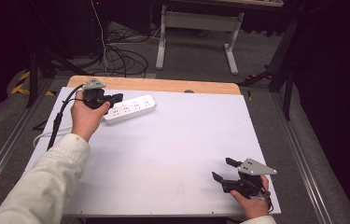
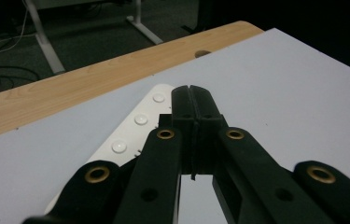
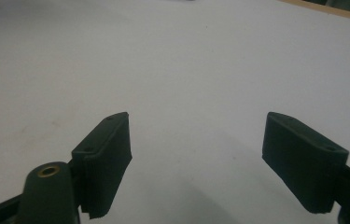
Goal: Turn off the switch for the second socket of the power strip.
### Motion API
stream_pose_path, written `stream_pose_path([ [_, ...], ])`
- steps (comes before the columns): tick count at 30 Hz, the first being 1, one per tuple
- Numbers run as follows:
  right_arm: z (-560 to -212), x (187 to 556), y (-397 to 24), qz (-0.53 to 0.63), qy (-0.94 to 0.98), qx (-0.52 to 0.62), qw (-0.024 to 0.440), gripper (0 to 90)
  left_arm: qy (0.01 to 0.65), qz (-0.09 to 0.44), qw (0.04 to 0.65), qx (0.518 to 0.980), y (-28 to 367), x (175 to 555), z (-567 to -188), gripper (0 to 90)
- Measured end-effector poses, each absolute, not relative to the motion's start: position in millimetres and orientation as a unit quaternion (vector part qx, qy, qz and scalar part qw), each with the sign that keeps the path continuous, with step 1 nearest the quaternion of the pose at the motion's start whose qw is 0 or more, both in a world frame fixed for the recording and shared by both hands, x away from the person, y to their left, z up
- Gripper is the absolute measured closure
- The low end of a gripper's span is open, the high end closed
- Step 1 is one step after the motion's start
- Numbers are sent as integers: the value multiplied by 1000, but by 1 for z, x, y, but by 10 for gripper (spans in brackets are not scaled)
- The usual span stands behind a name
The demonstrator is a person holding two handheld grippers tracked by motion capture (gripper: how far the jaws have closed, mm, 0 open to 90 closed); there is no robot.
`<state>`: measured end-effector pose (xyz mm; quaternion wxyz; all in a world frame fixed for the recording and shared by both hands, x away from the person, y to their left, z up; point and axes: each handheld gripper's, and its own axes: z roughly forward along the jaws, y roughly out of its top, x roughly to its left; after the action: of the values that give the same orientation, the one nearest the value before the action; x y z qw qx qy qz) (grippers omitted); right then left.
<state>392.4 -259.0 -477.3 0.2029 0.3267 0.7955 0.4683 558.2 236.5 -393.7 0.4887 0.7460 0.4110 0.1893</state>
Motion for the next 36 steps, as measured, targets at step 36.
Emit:
stream_pose_path([
  [36, -476, 387, -261, 480, 795, 315, 196, 234, 477, 240, 427, 730, 217, 600, -451, 898],
])
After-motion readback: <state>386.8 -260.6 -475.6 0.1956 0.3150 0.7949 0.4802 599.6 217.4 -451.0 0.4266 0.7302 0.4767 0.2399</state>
